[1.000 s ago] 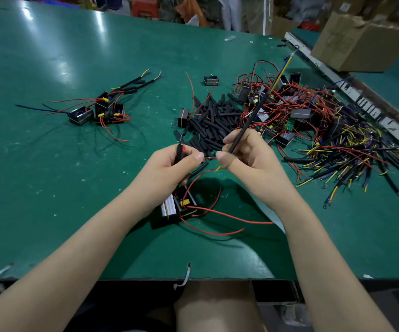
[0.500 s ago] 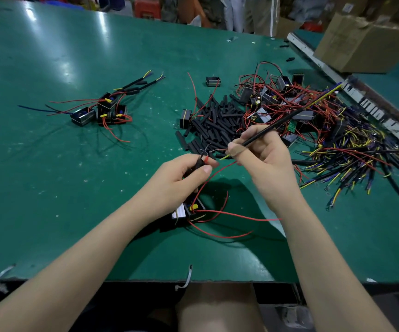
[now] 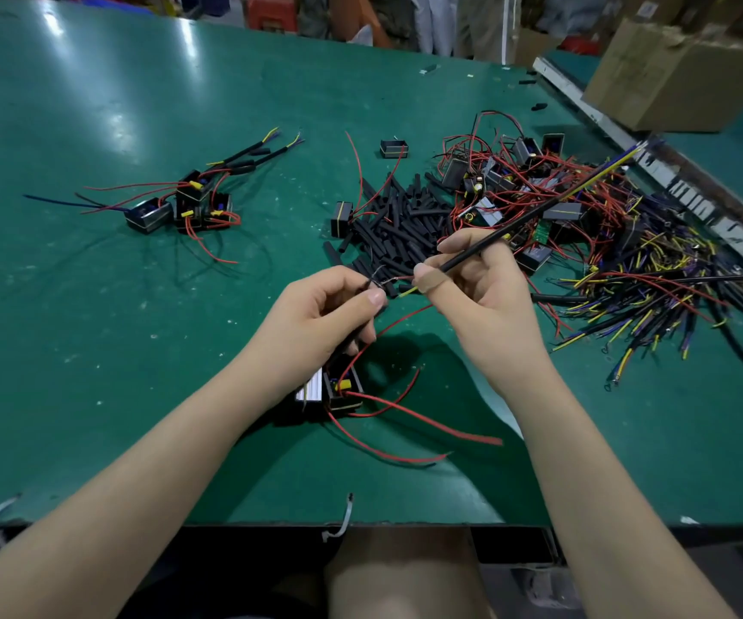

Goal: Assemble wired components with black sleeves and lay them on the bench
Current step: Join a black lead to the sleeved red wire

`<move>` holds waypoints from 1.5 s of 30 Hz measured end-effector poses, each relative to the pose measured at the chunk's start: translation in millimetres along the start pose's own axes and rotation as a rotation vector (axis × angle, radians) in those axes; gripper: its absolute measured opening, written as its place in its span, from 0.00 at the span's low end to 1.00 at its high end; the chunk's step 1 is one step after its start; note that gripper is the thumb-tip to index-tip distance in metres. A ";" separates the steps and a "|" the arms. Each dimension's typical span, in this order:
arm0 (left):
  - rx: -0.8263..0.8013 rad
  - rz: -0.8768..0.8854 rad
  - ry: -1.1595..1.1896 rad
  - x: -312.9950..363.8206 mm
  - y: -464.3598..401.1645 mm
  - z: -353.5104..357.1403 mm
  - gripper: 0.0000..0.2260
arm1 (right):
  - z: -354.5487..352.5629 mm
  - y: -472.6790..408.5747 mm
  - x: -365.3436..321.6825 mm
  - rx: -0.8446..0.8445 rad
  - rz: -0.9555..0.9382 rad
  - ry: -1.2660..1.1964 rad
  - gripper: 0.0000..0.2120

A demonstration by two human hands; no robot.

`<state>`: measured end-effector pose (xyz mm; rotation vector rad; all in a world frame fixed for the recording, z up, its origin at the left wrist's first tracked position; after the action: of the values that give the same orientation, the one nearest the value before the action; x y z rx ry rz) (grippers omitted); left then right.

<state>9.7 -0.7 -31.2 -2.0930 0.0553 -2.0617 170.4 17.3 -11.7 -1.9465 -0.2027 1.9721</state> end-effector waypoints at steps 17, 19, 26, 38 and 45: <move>0.014 0.058 -0.072 2.4 -0.4 -4.2 0.03 | 1.5 2.4 0.4 -0.167 -0.012 0.190 0.16; 0.012 0.070 -0.090 1.7 -0.3 -4.2 0.03 | 0.4 2.1 -0.3 -0.181 0.014 0.168 0.17; -0.058 0.074 -0.110 2.8 0.8 -3.6 0.05 | -3.7 -1.5 -7.8 -0.030 0.020 0.040 0.14; 0.040 0.111 -0.018 4.5 -2.0 -6.3 0.01 | 6.3 4.1 -6.0 -0.037 0.153 -0.043 0.16; 0.035 0.035 0.027 7.4 -0.7 -4.4 0.04 | 6.7 4.0 -5.4 0.018 0.191 -0.077 0.15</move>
<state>5.5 -1.8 -23.8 -2.0291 0.0592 -2.0558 163.1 12.7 -7.7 -1.9432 -0.0185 2.1627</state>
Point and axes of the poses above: each hand's wrist, its own y-axis away from the middle knuckle, its own z-axis out of the palm, x = y × z, the point moved 3 cm from there along -y, towards the middle knuckle, and after that the axes turned 15 degrees about x, right-handed, at the moved point
